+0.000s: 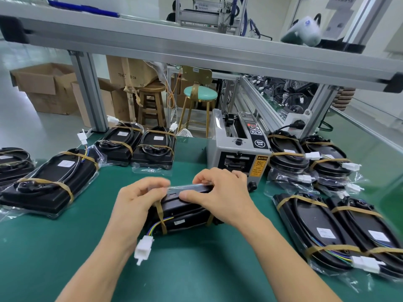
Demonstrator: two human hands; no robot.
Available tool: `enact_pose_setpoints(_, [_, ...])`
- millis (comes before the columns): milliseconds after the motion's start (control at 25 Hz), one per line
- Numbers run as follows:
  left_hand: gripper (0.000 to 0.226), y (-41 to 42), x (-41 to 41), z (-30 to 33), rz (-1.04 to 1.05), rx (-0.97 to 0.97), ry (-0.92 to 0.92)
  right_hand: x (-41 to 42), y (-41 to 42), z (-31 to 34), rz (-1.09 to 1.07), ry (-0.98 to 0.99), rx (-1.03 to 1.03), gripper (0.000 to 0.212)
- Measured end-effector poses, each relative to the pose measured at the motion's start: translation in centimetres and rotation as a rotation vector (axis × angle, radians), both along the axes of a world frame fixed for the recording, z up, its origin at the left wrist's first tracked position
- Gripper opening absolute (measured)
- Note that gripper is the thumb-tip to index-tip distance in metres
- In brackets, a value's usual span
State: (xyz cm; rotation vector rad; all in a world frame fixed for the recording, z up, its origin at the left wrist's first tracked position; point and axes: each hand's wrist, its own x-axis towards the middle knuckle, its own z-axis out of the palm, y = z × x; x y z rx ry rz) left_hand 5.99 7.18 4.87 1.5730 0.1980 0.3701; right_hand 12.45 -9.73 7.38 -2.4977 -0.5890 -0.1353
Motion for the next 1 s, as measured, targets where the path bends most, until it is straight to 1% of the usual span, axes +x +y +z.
enact_pose_setpoints(40, [0.029,0.0,-0.3,-0.3,-0.015,-0.032,-0.052,0.0,0.1,-0.1,-0.013,0.006,0.007,0.037])
enact_pose_setpoints(80, [0.032,0.0,-0.7,-0.7,-0.035,0.006,-0.125,0.1,0.0,-0.1,-0.022,0.01,0.018,0.037])
enact_pose_setpoints(160, [0.031,0.4,-1.5,-1.5,-0.086,0.256,-0.24,0.1,0.0,0.0,-0.018,0.017,0.018,0.036])
enact_pose_setpoints(200, [0.029,0.6,-1.8,-1.8,-0.118,0.371,-0.252,0.1,0.0,0.0,-0.008,0.015,0.008,0.035])
enact_pose_setpoints(240, [0.036,0.9,-1.9,-2.0,-0.141,0.443,-0.238,0.0,-0.1,-0.1,0.008,0.006,0.011,0.035])
enact_pose_setpoints(280, [0.048,1.1,-2.0,-2.2,-0.15,0.484,-0.227,-0.2,-0.2,-0.4,0.02,-0.008,0.045,0.033])
enact_pose_setpoints(320, [0.06,1.2,-2.0,-2.4,-0.142,0.506,-0.216,-0.4,-0.5,-0.7,0.018,-0.036,0.121,0.028])
enact_pose_setpoints(360, [0.068,1.1,-2.1,-2.4,-0.116,0.517,-0.206,-0.7,-1.0,-1.2,-0.026,-0.084,0.243,0.02])
enact_pose_setpoints(400, [0.071,0.9,-2.2,-2.4,-0.082,0.522,-0.202,-0.7,-1.7,-1.6,-0.117,-0.125,0.39,0.009])
enact_pose_setpoints(440, [0.07,0.7,-2.3,-2.5,-0.048,0.527,-0.208,-0.6,-2.6,-1.9,-0.235,-0.127,0.538,0.006])
enact_pose_setpoints(520, [0.068,0.0,-2.5,-2.6,0.01,0.517,-0.209,0.4,-4.2,-2.2,-0.464,0.018,0.751,0.017])
enact_pose_setpoints(560, [0.068,-0.4,-2.7,-2.6,0.034,0.501,-0.204,1.3,-4.7,-2.3,-0.542,0.094,0.799,0.019])
enact_pose_setpoints(640, [0.069,-1.1,-2.9,-2.9,0.084,0.475,-0.2,3.0,-4.9,-2.4,-0.623,0.187,0.835,0.018])
enact_pose_setpoints(800, [0.072,-2.1,-3.1,-3.3,0.153,0.449,-0.205,4.8,-3.7,-2.4,-0.661,0.278,0.922,0.025])
enact_pose_setpoints(920, [0.074,-2.2,-3.1,-3.4,0.165,0.457,-0.224,5.7,-3.2,-2.3,-0.71,0.32,0.988,0.017])
enact_pose_setpoints(1000, [0.074,-2.3,-3.1,-3.4,0.169,0.461,-0.235,6.1,-3.0,-2.0,-0.751,0.339,1.008,0.018])
